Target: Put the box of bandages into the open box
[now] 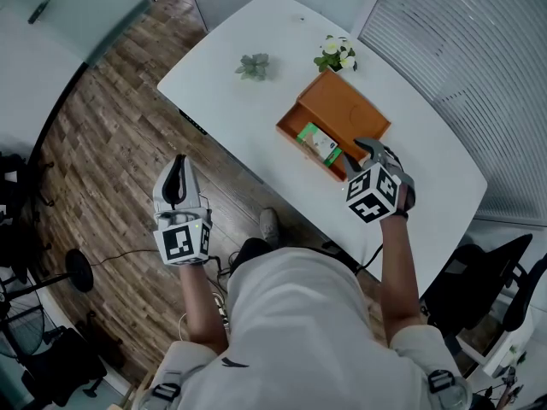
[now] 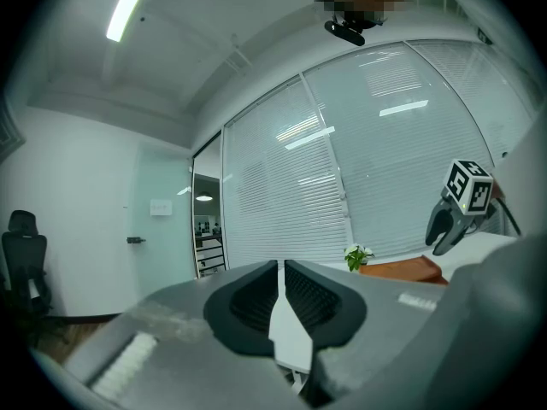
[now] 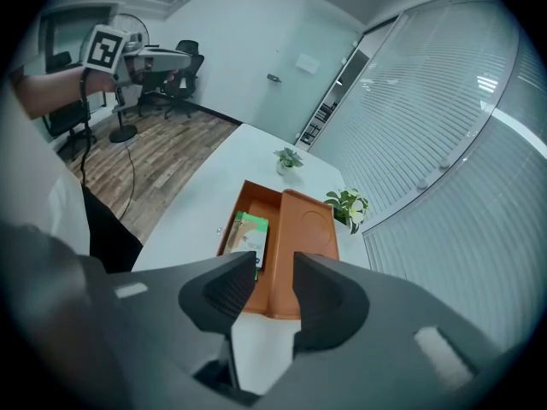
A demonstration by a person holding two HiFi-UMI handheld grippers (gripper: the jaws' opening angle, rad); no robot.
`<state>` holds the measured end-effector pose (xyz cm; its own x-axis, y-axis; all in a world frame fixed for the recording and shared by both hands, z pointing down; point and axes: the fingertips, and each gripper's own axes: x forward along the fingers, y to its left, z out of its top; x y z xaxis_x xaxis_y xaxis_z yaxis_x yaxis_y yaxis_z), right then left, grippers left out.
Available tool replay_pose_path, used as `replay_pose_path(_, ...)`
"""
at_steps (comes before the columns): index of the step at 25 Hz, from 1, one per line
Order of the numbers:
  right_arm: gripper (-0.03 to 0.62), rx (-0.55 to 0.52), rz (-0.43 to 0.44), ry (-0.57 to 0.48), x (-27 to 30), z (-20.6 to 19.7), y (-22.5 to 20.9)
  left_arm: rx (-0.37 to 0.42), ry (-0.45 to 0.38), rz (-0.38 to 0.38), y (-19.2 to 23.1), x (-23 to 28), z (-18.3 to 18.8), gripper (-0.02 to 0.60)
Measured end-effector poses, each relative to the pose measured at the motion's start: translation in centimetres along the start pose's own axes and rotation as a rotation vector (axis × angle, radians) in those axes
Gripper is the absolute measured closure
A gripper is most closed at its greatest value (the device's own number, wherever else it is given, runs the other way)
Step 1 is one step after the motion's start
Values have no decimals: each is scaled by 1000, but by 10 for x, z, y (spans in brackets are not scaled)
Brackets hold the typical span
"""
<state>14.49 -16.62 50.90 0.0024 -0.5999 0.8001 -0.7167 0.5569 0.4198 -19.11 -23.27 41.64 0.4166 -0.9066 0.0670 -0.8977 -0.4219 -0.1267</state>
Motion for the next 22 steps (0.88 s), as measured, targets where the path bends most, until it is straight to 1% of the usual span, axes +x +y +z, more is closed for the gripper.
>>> replay_pose_path(2, 453, 19, -5, -18, -2, -1, -2, 1, -1, -3, -2, 1, 0, 549)
replay_pose_path(4, 453, 67, -2, -60, -6, -1, -3, 6, -6, -15, -6, 2, 0, 550)
replay_pose_path(8, 453, 199, -10, -202, -24, 4, -11, 8, -6, -25, -14, 1, 2, 551)
replay_pose_path(10, 453, 239, -51, -296, -38, 8, -17, 8, -9, -32, -18, 1, 3, 550)
replay_pose_path(12, 456, 298, -121, -412, -55, 9, -26, 2, -15, -34, -22, -1, 4, 550)
replay_pose_path(14, 474, 424, -198, -557, -77, 4, -37, -3, -19, -35, -25, -3, 5, 550)
replay_pose_path(16, 502, 604, -258, -721, -101, -9, -48, -5, -20, -35, -28, -5, 6, 549)
replay_pose_path(18, 518, 800, -284, -865, -121, -28, -54, -1, -26, -39, -30, -8, 8, 550)
replay_pose_path(19, 532, 882, -287, -912, -127, -39, -55, 0, -29, -39, -30, -9, 8, 549)
replay_pose_path(20, 536, 936, -295, -939, -131, -48, -55, 1, -32, -39, -29, -11, 9, 550)
replay_pose_path(21, 540, 961, -312, -953, -134, -55, -54, 0, -34, -38, -29, -12, 9, 551)
replay_pose_path(22, 549, 961, -335, -958, -138, -60, -53, -1, -36, -38, -29, -12, 9, 550)
